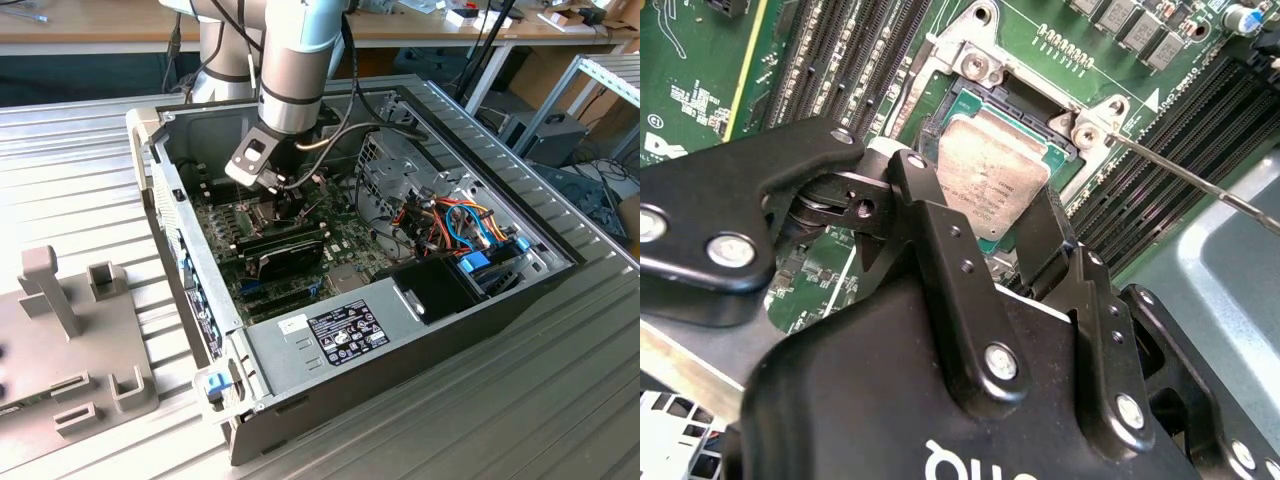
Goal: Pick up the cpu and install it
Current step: 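Place the cpu into insertion slot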
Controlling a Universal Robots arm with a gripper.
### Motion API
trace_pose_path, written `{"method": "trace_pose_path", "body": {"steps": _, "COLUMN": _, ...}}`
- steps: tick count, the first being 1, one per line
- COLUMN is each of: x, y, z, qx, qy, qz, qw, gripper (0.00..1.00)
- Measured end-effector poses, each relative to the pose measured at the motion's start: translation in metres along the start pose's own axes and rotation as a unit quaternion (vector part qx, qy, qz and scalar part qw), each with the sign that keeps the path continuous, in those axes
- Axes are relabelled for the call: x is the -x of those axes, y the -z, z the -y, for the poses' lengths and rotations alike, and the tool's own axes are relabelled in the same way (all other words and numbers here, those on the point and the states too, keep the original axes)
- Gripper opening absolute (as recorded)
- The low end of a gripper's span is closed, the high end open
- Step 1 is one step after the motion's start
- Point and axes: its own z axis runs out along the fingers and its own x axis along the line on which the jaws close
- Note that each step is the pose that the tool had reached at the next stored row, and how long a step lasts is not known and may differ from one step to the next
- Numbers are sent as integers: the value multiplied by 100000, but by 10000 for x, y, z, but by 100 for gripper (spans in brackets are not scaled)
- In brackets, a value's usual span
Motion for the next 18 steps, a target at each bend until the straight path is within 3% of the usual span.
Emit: {"method": "trace_pose_path", "body": {"steps": 18, "x": 0, "y": -23, "z": 0, "qx": -6, "qy": 0, "qz": 7, "qw": 100000, "gripper": 55}}
